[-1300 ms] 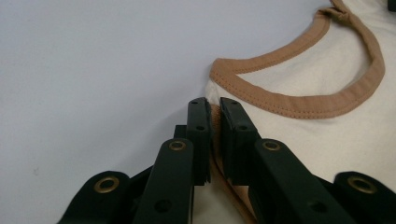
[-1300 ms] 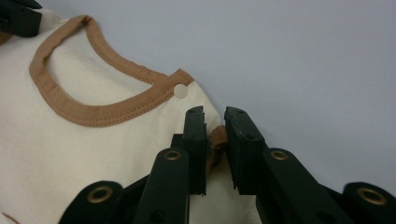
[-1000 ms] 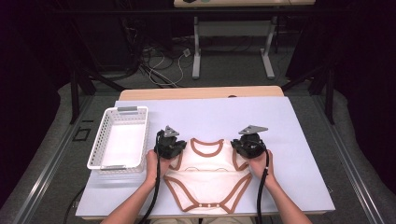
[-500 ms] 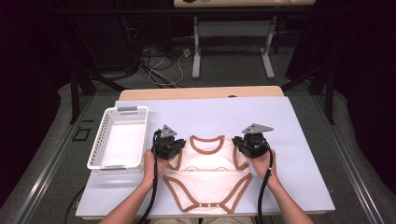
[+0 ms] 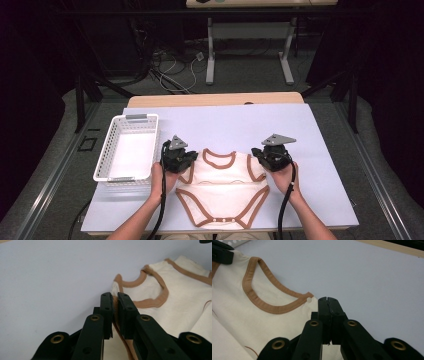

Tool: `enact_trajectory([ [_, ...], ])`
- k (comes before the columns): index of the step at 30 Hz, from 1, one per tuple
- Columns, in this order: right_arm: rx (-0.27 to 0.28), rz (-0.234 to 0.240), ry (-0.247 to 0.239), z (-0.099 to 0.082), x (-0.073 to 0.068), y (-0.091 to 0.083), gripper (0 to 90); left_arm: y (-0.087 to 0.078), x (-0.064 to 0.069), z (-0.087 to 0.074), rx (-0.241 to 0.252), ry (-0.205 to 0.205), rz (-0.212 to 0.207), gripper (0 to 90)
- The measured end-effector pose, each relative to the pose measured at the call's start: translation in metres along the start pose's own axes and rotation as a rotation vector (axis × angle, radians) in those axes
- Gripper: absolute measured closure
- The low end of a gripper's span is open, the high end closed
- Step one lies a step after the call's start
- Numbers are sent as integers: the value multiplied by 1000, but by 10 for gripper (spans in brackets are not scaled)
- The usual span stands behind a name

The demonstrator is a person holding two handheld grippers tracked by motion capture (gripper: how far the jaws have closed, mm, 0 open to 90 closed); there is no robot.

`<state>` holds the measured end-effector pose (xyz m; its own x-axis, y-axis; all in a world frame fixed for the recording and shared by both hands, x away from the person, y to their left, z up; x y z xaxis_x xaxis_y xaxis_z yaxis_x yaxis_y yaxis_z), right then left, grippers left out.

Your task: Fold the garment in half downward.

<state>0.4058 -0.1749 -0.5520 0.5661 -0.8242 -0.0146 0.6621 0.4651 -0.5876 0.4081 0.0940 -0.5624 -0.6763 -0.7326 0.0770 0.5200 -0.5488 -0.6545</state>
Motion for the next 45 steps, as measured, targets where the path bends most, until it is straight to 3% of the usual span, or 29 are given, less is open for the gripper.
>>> enact_trajectory([
  [5,-23,5,1,-6,0,11,793,7,-1,-4,-27,-2,-7,827],
  [12,-65,6,105,-11,8,38,625,16,-4,-10,-52,-31,-9,823],
  [13,-77,13,130,-13,8,41,615,17,-5,-10,-56,-17,-3,823],
  [18,-120,5,157,-22,13,52,560,19,-6,-12,-63,-24,-4,823],
  [23,-113,30,107,-22,5,54,771,19,-5,-12,-61,-19,-12,824],
  [26,-105,23,81,-20,2,52,805,17,-5,-11,-58,-15,-8,825],
  [34,-70,19,70,-12,1,41,886,15,-6,-10,-33,-19,-12,827],
  [45,-42,22,50,-5,-2,29,896,11,-4,-8,-19,-16,-31,829],
])
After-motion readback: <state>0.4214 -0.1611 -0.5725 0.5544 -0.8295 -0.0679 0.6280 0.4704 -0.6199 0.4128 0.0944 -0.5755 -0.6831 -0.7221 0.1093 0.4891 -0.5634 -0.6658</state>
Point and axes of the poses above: each handheld gripper's, and its own axes: y roughly forward along the jaws, z roughly out of its top, x roughly to its right, the point moved 6 cm from there along y, roughly forward along the jaws, and after that the axes turned 1 degree about -x, right-handed, at the moved point
